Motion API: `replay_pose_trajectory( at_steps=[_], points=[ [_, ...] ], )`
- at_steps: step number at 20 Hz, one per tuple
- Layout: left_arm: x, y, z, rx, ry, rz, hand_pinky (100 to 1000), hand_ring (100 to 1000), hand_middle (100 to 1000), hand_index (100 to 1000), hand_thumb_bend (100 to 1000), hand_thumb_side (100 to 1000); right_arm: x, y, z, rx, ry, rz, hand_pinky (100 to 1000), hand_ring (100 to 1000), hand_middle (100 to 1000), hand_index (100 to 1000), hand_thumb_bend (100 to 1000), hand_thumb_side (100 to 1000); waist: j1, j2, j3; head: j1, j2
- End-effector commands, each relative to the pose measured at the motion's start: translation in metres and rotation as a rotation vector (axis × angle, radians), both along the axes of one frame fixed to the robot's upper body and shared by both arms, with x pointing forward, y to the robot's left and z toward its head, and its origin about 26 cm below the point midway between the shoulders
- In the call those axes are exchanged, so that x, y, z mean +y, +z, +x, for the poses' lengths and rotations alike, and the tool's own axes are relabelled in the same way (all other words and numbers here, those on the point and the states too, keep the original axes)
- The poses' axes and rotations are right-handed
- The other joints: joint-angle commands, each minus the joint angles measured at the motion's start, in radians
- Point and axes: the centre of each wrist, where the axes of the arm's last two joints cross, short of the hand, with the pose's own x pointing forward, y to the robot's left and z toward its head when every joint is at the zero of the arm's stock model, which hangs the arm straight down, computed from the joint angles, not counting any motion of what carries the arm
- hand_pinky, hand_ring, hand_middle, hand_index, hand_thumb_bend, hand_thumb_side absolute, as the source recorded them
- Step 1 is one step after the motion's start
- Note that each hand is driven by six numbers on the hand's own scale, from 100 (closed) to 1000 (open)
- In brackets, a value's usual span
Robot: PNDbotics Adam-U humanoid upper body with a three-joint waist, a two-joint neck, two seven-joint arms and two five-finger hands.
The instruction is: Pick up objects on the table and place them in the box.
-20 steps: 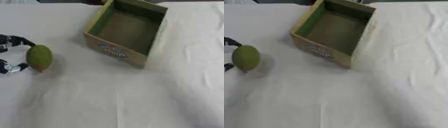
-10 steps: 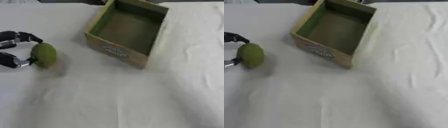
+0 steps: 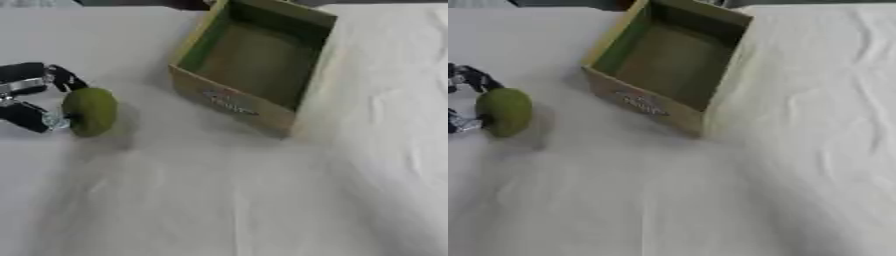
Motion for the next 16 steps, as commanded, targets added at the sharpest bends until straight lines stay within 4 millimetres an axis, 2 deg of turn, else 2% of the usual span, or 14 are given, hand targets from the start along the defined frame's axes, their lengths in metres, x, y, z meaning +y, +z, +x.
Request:
replay_pose_trajectory(
  at_steps=[1,4,5,6,10,16],
  points=[
    [0.006,0.015,-0.004,-0.045,-0.038,0.071,653,647,540,728,220,100,0.001,0.008,-0.005,-0.032,0.01,-0.014,831,769,539,724,100,509,0.001,-0.026,0.003,0.002,-0.005],
    [0.005,0.018,-0.006,-0.136,-0.017,0.031,618,603,510,692,180,100,0.001,0.008,-0.005,-0.03,0.009,-0.017,831,769,539,725,100,508,0.002,-0.027,0.006,0.001,-0.003],
    [0.004,0.02,-0.007,-0.173,-0.011,0.013,581,565,476,653,114,100,0.001,0.008,-0.005,-0.029,0.009,-0.018,831,769,538,725,100,508,0.001,-0.027,0.007,-0.001,-0.003],
    [0.003,0.022,-0.009,-0.209,-0.007,-0.003,572,556,468,643,100,100,0.001,0.008,-0.005,-0.028,0.009,-0.019,831,769,538,725,100,507,0.002,-0.027,0.007,-0.001,-0.003],
    [-0.001,0.024,-0.013,-0.32,0.001,-0.085,474,482,378,548,100,164,0.001,0.008,-0.005,-0.027,0.009,-0.021,831,769,538,725,100,506,0.002,-0.027,0.008,-0.004,-0.003],
    [-0.01,0.031,-0.02,-0.411,-0.026,-0.119,434,456,341,514,100,100,0.001,0.008,-0.005,-0.028,0.009,-0.022,830,769,538,725,100,507,0.004,-0.028,0.01,-0.009,-0.004]
  ],
)
